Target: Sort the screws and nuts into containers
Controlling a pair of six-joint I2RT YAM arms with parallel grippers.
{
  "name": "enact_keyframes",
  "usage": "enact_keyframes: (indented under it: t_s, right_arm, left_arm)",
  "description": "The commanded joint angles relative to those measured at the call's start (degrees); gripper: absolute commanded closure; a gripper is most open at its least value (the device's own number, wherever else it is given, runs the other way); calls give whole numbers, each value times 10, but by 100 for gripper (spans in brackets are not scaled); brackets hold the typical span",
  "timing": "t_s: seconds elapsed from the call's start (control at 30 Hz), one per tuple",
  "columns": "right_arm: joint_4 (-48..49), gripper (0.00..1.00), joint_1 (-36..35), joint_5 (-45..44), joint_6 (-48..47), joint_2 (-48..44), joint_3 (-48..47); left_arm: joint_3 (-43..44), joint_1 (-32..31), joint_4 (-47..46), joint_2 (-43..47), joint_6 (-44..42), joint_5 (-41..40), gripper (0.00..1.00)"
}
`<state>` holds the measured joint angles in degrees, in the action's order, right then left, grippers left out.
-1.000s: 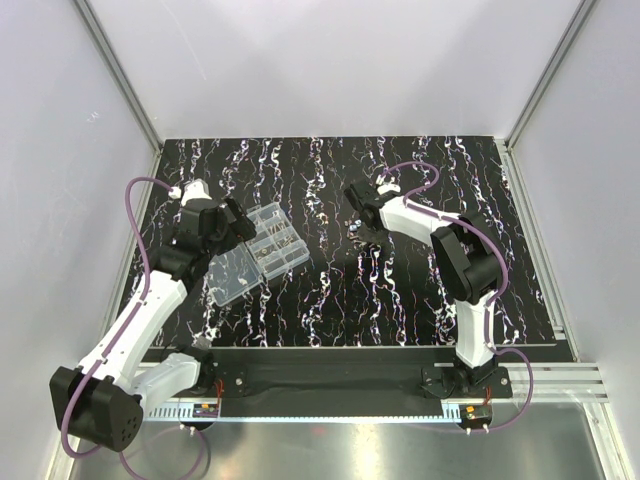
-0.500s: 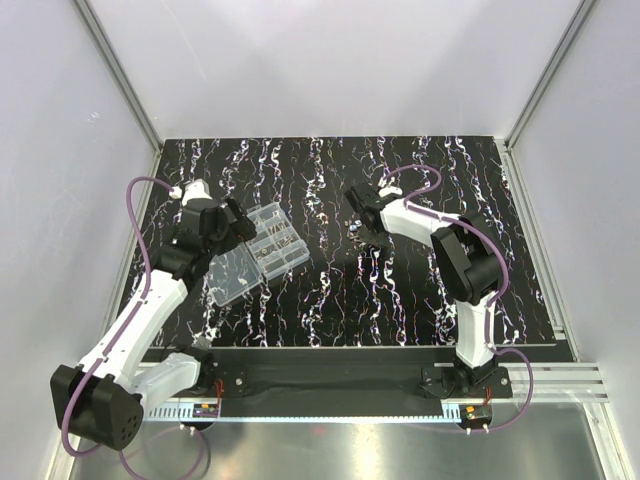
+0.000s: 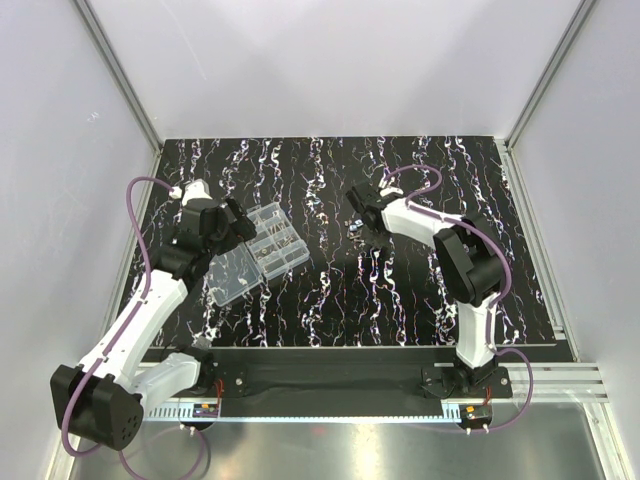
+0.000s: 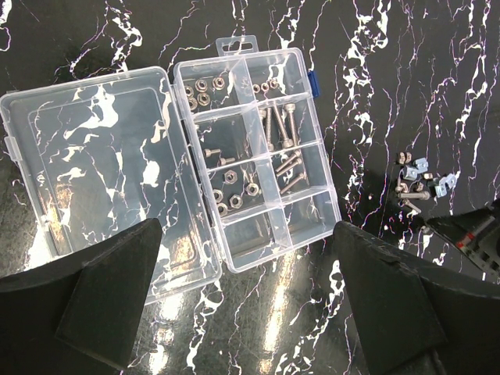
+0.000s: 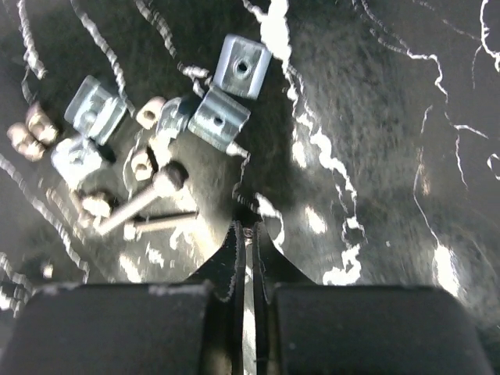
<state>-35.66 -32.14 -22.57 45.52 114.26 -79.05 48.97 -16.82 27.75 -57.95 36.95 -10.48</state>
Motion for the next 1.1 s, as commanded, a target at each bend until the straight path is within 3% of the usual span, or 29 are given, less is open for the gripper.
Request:
enact_keyframes:
  t_s: [0.0, 0.2, 0.4, 0.63, 1.07]
  right_arm:
    - [-16, 100, -2, 32, -33, -64, -38]
    - [39, 100, -77, 88, -120, -64, -137]
    - [65, 100, -144, 183, -148, 70, -317]
    - [59, 100, -180, 266, -186, 220, -492]
    - [66, 100, -181, 275, -191, 276, -514]
  left_arm:
    - [2, -2, -12, 0, -4, -10, 1]
    - [4, -2, 19, 7, 18, -75, 1]
    - [3, -1, 63, 53, 60, -174, 1]
    - [-2, -2, 73, 89, 74, -203, 1]
    - [-7, -1, 51, 83, 66, -170, 1]
